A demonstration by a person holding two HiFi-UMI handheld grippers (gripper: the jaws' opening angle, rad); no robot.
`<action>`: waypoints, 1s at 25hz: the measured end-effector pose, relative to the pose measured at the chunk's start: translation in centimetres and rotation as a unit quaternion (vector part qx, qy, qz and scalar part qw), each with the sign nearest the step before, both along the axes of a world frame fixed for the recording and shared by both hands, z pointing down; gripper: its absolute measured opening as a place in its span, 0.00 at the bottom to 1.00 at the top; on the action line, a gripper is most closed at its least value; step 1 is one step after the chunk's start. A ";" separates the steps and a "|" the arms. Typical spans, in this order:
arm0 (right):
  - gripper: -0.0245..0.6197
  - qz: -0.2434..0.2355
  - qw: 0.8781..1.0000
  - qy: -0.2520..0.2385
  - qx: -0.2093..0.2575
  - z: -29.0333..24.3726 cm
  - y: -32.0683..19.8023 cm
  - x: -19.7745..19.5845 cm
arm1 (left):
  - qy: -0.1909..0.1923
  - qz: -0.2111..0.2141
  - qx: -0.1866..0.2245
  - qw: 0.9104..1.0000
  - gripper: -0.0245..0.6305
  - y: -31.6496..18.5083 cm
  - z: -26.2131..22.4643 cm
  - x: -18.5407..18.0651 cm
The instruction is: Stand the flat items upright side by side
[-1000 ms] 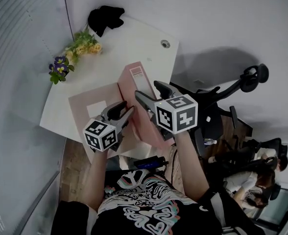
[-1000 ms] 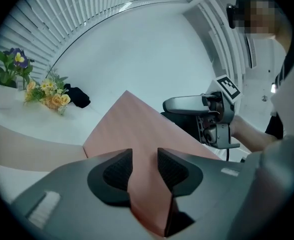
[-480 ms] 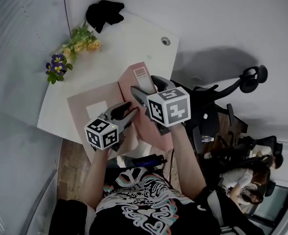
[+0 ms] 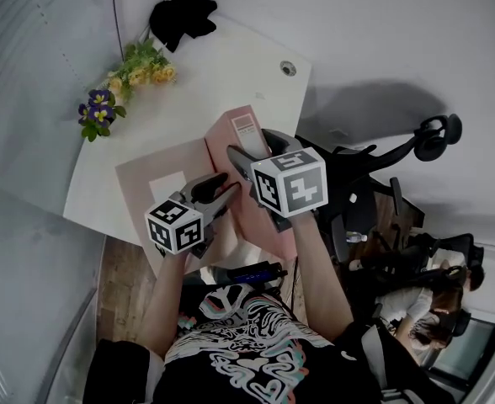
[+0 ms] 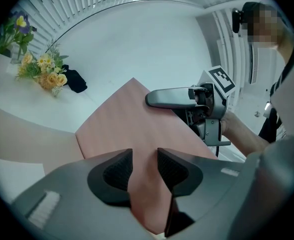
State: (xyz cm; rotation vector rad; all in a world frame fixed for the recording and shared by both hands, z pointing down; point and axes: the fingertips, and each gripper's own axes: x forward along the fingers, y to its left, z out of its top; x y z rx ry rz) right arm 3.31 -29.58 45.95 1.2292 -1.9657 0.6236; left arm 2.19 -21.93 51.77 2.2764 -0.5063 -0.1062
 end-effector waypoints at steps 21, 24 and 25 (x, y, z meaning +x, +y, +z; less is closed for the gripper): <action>0.51 0.049 0.994 -0.015 0.094 -4.2 1.2 0.8 | -0.013 -0.014 0.014 1.000 0.26 0.8 -0.9 -1.6; 0.51 0.047 0.993 -0.016 0.102 -4.6 1.5 0.6 | -0.012 -0.016 0.018 1.000 0.26 0.8 -1.3 -1.7; 0.51 0.048 0.993 -0.017 0.107 -4.7 1.6 0.5 | -0.006 -0.019 0.018 1.000 0.26 0.7 -1.6 -1.8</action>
